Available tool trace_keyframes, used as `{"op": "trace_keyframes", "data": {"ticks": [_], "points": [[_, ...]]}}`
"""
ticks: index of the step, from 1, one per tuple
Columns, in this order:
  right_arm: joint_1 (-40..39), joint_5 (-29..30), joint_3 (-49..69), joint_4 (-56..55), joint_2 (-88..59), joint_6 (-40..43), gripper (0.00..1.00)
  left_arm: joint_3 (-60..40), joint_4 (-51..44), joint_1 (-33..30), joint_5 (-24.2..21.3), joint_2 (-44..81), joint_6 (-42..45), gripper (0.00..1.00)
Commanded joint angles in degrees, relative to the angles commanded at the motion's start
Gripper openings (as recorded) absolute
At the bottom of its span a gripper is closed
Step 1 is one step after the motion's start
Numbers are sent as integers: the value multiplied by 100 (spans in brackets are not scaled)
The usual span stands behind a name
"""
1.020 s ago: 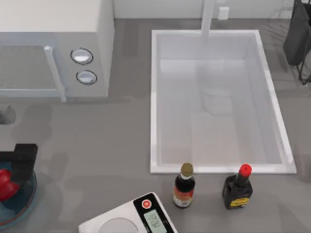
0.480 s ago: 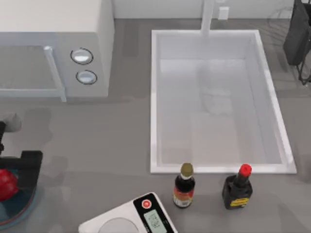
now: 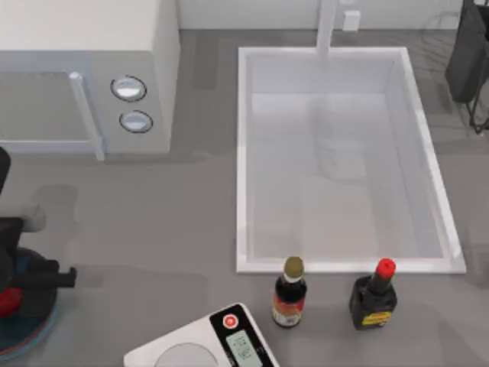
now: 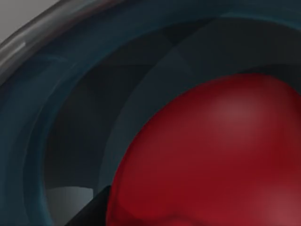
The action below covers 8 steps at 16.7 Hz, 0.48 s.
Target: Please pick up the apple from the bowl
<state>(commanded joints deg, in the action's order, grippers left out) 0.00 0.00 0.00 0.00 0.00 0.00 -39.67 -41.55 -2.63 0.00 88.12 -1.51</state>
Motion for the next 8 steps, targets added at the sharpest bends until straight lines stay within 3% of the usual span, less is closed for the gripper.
{"op": "trace_keyframes", "data": {"ticks": [2, 8], "points": [[0, 0, 0, 0, 0, 0, 100, 0, 0, 0, 0, 0, 0, 100], [0, 0, 0, 0, 0, 0, 100, 0, 0, 0, 0, 0, 0, 55]]}}
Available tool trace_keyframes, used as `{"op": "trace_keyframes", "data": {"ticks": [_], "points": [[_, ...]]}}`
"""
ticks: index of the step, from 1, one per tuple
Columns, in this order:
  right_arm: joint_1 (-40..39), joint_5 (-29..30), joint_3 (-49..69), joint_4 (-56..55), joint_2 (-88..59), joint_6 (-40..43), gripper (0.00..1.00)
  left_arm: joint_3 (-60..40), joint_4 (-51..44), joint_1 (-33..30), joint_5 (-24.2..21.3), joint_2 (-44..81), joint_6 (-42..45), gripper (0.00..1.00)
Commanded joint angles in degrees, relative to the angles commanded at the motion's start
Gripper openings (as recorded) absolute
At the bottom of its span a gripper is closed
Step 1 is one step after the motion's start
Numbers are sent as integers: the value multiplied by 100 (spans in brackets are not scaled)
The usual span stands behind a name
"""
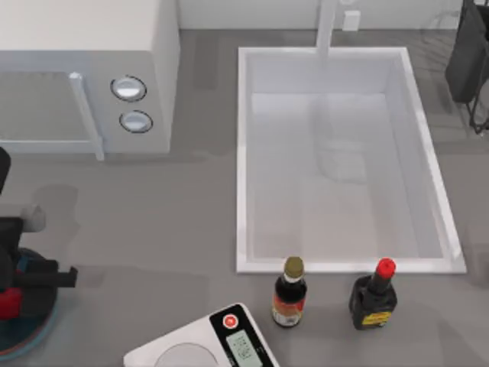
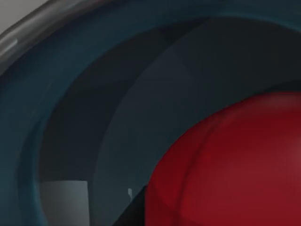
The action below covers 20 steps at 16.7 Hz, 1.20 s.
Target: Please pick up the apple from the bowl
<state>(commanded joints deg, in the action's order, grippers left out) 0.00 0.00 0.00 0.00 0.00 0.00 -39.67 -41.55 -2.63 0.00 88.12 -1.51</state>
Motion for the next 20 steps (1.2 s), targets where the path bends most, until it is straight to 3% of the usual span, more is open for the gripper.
{"op": "trace_keyframes", "data": {"ticks": [7, 17, 20], "points": [[0, 0, 0, 0, 0, 0, 100, 0, 0, 0, 0, 0, 0, 2], [0, 0, 0, 0, 0, 0, 100, -72, -45, 10, -32, -77, -7, 0], [0, 0, 0, 0, 0, 0, 100, -444, -429, 1, -32, -38, -16, 0]]}}
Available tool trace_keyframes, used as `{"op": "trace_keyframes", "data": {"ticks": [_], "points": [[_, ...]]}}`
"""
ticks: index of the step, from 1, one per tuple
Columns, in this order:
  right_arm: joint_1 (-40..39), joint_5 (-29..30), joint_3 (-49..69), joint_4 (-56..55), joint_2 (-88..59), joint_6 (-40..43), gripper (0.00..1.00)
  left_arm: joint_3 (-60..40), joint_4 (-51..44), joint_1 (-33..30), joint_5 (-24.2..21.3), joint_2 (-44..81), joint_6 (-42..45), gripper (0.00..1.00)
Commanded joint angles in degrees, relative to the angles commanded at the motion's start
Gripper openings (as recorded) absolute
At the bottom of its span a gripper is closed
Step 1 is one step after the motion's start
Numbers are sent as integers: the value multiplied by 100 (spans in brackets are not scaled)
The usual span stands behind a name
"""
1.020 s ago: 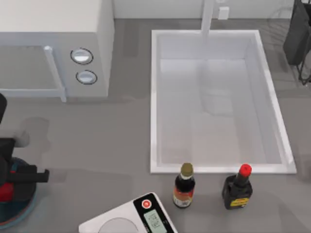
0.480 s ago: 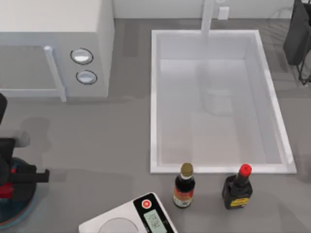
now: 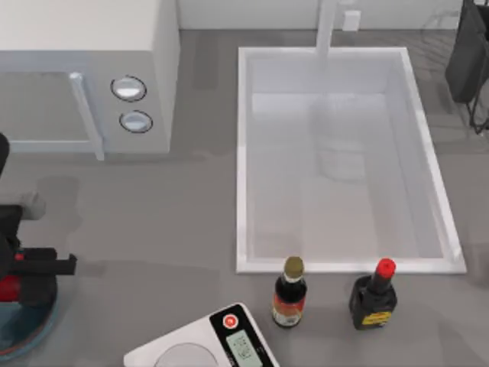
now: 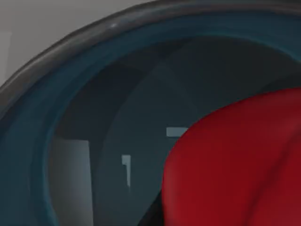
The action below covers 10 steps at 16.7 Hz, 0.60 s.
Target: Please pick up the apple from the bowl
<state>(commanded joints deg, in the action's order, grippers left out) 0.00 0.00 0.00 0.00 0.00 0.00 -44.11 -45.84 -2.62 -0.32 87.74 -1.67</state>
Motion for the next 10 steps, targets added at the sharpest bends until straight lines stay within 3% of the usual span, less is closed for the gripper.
{"op": "trace_keyframes", "data": {"ticks": [4, 10], "points": [[0, 0, 0, 0, 0, 0, 100, -1314, -1349, -25, 0, 31, -25, 0], [0, 0, 0, 0, 0, 0, 100, -3988, -4291, -66, 1, -141, -69, 0]]}}
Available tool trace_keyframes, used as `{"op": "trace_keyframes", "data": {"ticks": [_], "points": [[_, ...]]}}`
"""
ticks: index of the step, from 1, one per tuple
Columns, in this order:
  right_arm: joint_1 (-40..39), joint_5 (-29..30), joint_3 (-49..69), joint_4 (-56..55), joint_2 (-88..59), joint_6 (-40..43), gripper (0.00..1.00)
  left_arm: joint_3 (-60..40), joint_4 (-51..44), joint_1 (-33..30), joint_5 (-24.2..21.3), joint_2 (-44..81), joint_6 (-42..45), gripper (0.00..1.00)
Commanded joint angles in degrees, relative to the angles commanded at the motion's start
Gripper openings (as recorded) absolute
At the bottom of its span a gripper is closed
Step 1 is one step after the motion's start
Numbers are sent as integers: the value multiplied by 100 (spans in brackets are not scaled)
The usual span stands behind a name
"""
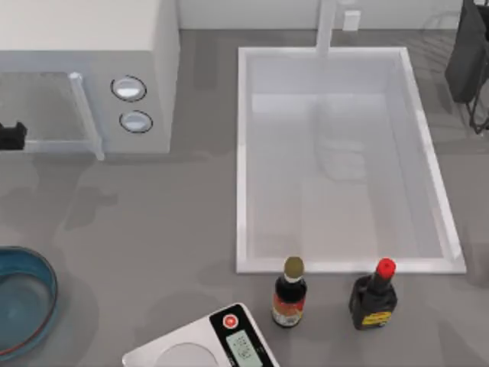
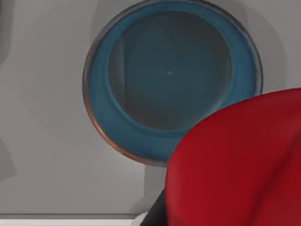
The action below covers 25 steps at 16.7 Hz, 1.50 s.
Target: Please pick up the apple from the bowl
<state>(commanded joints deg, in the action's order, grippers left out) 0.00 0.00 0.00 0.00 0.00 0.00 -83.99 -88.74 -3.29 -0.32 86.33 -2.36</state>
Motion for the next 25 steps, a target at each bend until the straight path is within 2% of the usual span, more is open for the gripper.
{"op": "trace_keyframes", "data": {"ticks": [5, 11, 13, 16, 21, 25], "points": [[0, 0, 0, 0, 0, 0, 100, -1177, -1201, -19, 1, -220, -21, 0], [0, 0, 0, 0, 0, 0, 100, -1231, -1252, -10, 4, -212, -25, 0], [0, 0, 0, 0, 0, 0, 100, -1201, -1119, -213, 6, -69, -225, 0], [0, 0, 0, 0, 0, 0, 100, -1027, -619, -962, 12, 306, -970, 0], [0, 0, 0, 0, 0, 0, 100, -573, 553, -2793, 25, 1042, -2761, 0], [0, 0, 0, 0, 0, 0, 100, -324, 1080, -3361, 30, 1295, -3324, 0]]}}
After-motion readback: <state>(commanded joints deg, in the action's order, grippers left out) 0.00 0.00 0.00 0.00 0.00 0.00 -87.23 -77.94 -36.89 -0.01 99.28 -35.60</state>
